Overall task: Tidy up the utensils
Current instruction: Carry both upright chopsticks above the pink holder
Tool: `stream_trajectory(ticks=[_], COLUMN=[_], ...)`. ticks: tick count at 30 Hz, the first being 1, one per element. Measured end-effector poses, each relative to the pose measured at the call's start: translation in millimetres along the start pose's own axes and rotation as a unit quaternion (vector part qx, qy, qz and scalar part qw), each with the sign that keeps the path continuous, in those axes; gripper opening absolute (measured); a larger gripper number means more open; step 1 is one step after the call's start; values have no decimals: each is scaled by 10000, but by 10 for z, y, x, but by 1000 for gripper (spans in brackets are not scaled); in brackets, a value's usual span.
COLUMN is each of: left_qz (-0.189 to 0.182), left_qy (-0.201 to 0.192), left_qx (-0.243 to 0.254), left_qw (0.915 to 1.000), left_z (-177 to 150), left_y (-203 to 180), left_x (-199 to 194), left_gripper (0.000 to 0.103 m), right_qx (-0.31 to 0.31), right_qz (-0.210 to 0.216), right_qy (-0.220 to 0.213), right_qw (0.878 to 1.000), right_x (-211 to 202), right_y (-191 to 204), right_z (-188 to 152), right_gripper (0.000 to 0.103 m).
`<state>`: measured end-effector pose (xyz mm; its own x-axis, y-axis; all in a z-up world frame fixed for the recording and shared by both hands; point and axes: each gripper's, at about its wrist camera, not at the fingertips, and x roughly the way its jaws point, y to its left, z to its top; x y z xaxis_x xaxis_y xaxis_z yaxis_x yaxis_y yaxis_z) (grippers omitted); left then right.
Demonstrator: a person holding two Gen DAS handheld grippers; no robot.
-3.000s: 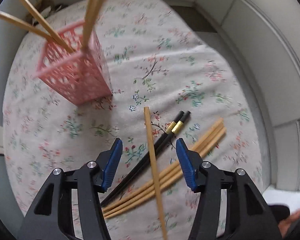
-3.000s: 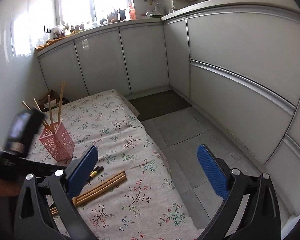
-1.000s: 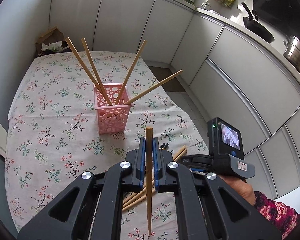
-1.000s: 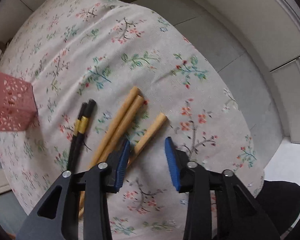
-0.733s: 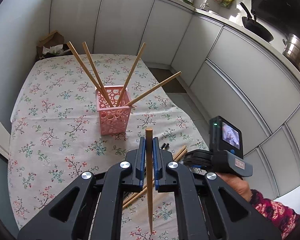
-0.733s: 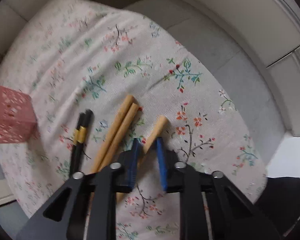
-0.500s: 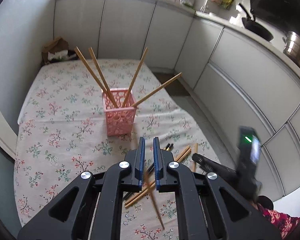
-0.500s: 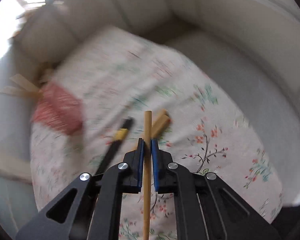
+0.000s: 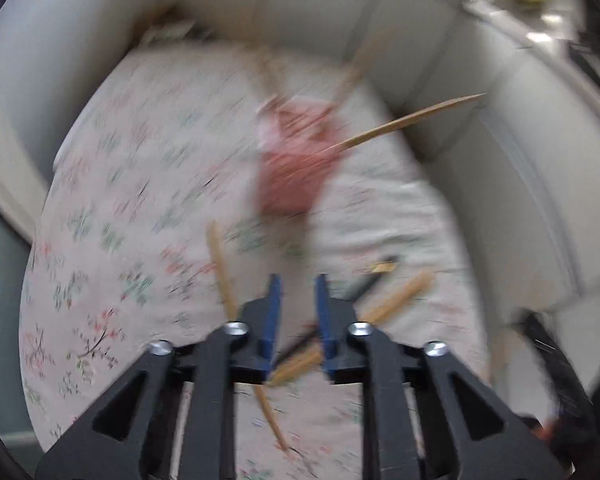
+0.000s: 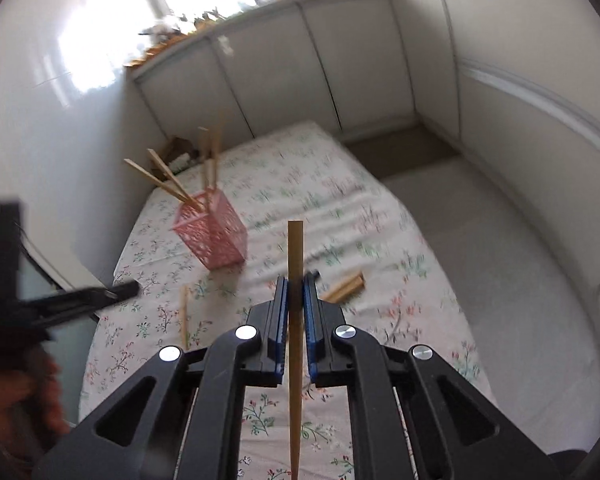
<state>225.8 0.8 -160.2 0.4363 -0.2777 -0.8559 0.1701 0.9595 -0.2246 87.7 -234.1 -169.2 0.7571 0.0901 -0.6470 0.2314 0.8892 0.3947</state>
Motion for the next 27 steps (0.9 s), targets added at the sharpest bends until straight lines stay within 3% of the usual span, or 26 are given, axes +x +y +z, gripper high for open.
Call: stream_trajectory(ticks=[3,7,11,13,15,16,18,19,21,22,27], left_qz=[368,593,674,966,1397,1274,1136,1042,451,204,-445], left_qy=[399,699,750,1011,1043,885,701,660,473,193,-913], left_qx=[-753,-1246,-1187,-809,-143,115,383,383,81,48,246], left_qw=[9957,9880,9878,9869,9846,9878,9903,9916,9978,9996,9945], left_z=[44,111,364,455,440,405,317,283,170,106,-161], left_y=[362,673,656,555,389,321,270,284,417,458,364], left_x=[492,859,991,1124,1199,1175,1120,1091,950,815,32], left_gripper=[34,37,65,67,62,45,25,9,7,7,6], right_qx=[42,92,148,182,182,162,88,68,20,-24,-248], right_qz=[116,139,202,260,336,377,474,520,641,705,943], right_qy=[12,246,275,318,310,275,169,144,77,7,-319], right_qw=[9999,9996,9993,9990,9988,9988,9987,9985,9979,9975,9947], right_x=[120,388,457,483,492,476,404,370,269,199,-137], right_y=[-44,-113,-162,-190,-193,-181,-131,-109,-57,-28,133], right_z=[-8,58,68,83,94,97,102,106,108,108,127], right_gripper=[8,8,8,8,8,8,8,8,8,8,8])
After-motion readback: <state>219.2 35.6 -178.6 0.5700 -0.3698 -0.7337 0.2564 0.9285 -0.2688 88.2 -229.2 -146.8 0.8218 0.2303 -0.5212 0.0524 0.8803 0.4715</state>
